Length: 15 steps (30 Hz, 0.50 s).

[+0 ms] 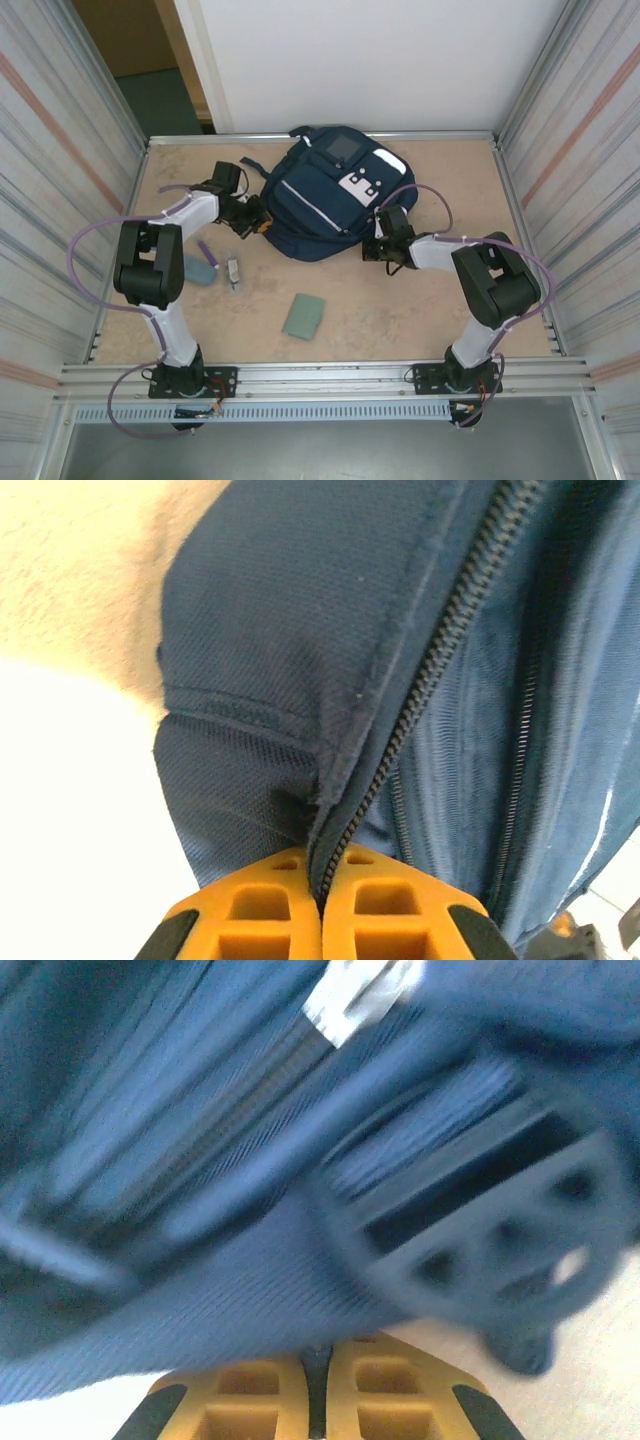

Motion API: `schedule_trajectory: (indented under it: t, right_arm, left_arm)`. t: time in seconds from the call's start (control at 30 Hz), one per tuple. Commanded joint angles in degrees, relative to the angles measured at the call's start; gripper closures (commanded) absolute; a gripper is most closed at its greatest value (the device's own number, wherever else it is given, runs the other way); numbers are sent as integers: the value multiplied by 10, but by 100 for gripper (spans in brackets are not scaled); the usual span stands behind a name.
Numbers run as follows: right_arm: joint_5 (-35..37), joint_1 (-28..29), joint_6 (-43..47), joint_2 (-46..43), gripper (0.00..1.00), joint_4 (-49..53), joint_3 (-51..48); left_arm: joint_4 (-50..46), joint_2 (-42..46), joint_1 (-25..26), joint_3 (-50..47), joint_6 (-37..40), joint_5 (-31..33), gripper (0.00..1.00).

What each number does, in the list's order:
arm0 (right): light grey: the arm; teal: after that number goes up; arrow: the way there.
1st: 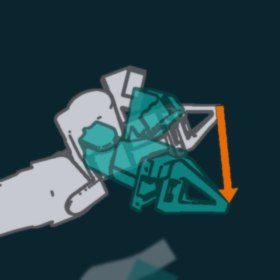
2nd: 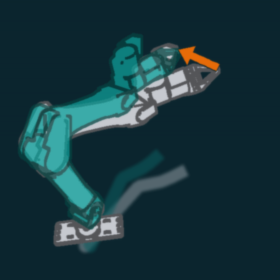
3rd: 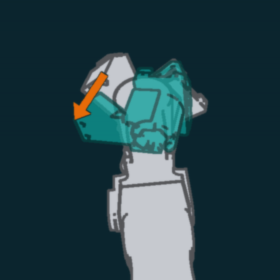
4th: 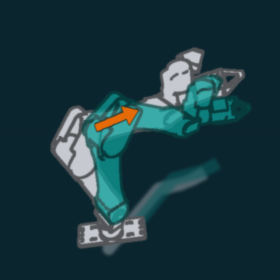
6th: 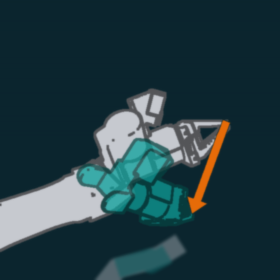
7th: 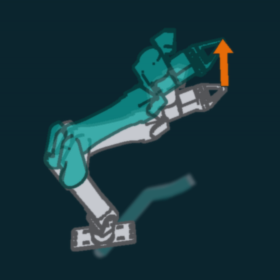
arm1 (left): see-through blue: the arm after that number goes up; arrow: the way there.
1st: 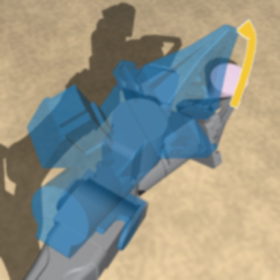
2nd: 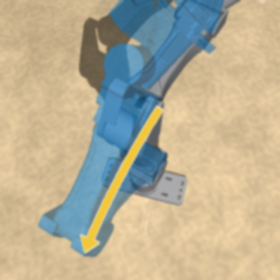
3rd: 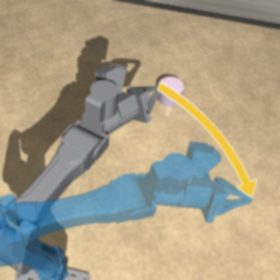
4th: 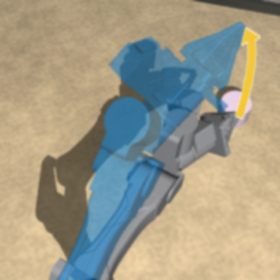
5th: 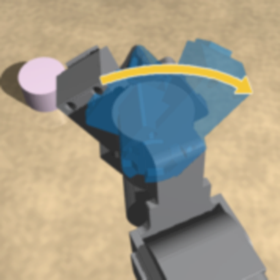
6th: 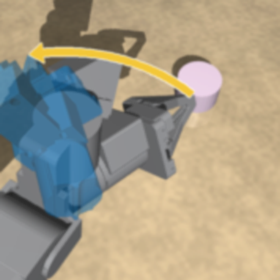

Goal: Pack the student bag

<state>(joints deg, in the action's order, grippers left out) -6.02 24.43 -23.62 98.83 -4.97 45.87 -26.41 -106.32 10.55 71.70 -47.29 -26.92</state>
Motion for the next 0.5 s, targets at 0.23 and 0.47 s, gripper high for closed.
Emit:
schedule_trajectory:
  t: [0.23, 0.47]
  right_arm:
    - [-40, -101, -30, 55, 86, 37, 23]
    - [-12, -110, -24, 5, 74, 66, 21]
  left_arm:
    - [-33, 7, -10, -30, 42, -74, 100]
    - [-54, 40, 26, -28, 77, 30, 100]
